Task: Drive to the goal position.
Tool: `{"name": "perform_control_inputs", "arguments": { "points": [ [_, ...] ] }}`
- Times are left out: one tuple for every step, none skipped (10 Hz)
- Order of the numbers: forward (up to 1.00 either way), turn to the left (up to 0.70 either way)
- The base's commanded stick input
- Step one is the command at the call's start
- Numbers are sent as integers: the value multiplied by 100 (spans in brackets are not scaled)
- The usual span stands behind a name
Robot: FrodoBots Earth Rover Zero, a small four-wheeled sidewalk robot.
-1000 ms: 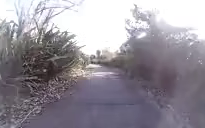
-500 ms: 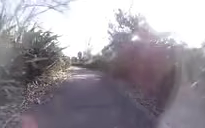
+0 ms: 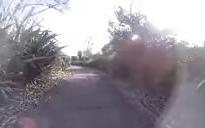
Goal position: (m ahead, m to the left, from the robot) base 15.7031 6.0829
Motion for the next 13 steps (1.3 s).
{"name": "perform_control_inputs", "arguments": {
  "points": [
    [45,14],
    [45,22],
    [45,27],
    [45,27],
    [45,27],
    [45,27],
    [45,27],
    [45,27],
    [45,27],
    [45,27],
    [45,27],
    [45,27],
    [45,27]
  ]
}}
